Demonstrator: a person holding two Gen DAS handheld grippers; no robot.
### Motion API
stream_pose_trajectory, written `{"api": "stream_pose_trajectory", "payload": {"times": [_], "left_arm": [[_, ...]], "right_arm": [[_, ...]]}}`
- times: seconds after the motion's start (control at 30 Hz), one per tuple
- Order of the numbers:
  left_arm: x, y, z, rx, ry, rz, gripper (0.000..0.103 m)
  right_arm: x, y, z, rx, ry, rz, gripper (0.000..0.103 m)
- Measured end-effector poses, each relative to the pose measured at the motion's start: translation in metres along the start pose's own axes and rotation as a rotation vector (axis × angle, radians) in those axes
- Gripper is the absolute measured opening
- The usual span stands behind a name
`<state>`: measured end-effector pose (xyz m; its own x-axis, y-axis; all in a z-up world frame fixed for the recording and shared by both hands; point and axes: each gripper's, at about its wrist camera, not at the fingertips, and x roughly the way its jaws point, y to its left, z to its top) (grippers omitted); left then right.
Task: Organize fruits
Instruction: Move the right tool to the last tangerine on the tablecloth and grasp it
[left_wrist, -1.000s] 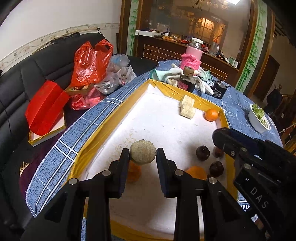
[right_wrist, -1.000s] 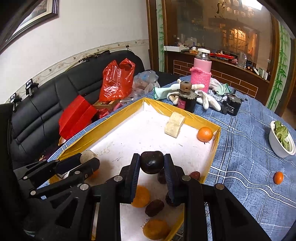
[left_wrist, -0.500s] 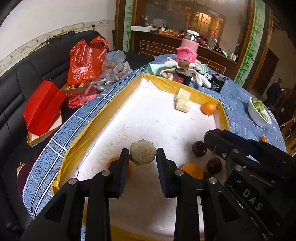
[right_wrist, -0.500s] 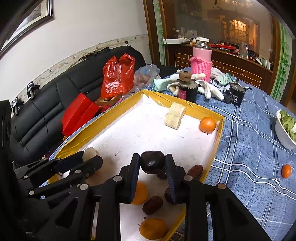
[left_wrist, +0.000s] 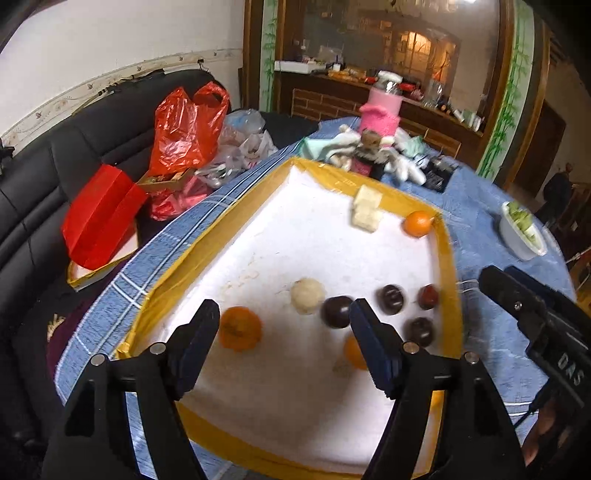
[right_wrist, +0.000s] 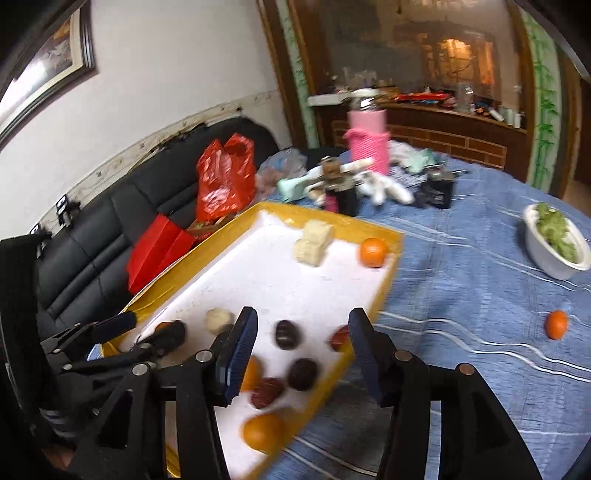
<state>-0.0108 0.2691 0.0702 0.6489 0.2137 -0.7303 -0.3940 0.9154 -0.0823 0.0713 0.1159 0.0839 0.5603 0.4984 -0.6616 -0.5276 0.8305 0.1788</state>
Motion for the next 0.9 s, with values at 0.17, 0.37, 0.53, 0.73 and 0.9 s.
{"api": "stream_pose_trajectory", "payload": {"times": [0.17, 0.37, 0.53, 0.73, 0.9], "left_arm": [[-0.020, -0.025, -0.002, 0.018, -0.059, -0.075, 0.073], [-0.042, -0.064, -0.014, 0.124, -0.120, -0.160, 0.073], [-0.045, -0.087, -0.027, 0.176, -0.112, -0.195, 0.073], [-0.040, -0.135, -0.041, 0.272, -0.092, -0.283, 0.073], [-0.038, -0.164, -0.043, 0.326, -0.101, -0.320, 0.073]], "right_arm": [[-0.031, -0.056, -0.003, 0.053, -0.052, -0.112, 0.053], [-0.046, -0.141, -0.010, 0.137, -0.050, -0.295, 0.054], [-0.050, -0.197, -0.020, 0.203, -0.033, -0.373, 0.054], [-0.057, -0.221, -0.031, 0.225, -0.040, -0.382, 0.054], [-0.045, -0.220, -0.034, 0.175, -0.015, -0.352, 0.053]]}}
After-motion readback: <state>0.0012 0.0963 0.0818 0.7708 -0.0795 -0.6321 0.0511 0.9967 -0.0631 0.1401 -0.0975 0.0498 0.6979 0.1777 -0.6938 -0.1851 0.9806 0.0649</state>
